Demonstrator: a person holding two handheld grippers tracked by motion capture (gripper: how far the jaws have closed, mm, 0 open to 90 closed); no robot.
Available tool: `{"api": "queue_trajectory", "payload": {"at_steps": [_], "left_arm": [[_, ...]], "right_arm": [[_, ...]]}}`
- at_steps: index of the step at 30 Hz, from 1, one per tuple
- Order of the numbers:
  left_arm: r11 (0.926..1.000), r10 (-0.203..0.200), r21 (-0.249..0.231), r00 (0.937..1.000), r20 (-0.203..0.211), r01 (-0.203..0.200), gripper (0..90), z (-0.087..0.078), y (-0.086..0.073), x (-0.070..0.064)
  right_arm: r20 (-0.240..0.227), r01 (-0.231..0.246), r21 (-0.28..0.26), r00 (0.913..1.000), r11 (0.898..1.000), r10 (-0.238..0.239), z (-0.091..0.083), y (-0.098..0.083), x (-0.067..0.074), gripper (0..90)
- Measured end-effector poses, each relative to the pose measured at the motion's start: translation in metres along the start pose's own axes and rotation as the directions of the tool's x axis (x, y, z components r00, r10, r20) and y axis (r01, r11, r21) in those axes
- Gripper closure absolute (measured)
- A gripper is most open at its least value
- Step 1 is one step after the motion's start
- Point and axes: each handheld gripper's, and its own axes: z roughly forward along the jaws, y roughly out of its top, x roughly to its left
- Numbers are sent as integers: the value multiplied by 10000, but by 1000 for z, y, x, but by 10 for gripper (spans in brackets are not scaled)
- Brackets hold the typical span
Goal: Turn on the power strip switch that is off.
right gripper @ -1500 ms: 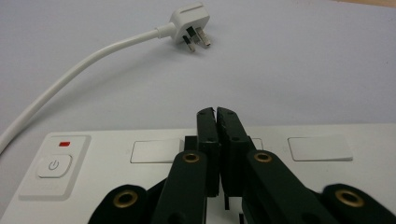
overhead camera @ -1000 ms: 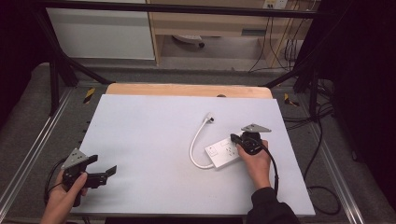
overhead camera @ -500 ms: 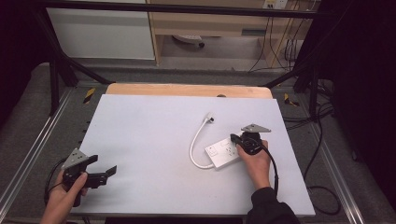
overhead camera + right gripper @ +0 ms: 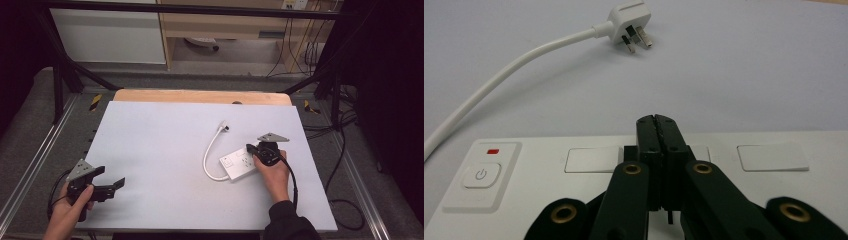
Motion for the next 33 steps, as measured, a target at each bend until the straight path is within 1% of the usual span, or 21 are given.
{"api": "queue_trajectory", "payload": {"at_steps": [10,12,14,17,23,26,33], "left_arm": [[9999,-67,-126,10000,-3,67,89,0,1,1],[9999,-67,-129,10000,6,67,89,0,1,1],[9999,-79,-140,10000,3,79,89,-1,1,1],[9997,-140,-183,9999,17,140,89,-1,1,1],[9994,-191,-295,9998,16,191,89,-1,2,2],[9993,-201,-309,9998,4,201,89,-1,2,3],[9994,-218,-278,9997,52,219,89,0,2,3]], "right_arm": [[-22,0,-8,10000,10000,0,0,0,0,900],[86,49,-5,10000,10000,-49,0,0,0,900],[87,90,-71,9999,9999,-89,-1,1,-1,900],[95,-19,-207,10000,9998,20,-4,1,-2,900],[120,-61,-330,9999,9994,65,-6,2,-2,900],[171,-151,-386,9997,9991,158,-7,2,-2,884],[180,-119,-560,9998,9984,129,-12,5,-1,851]]}}
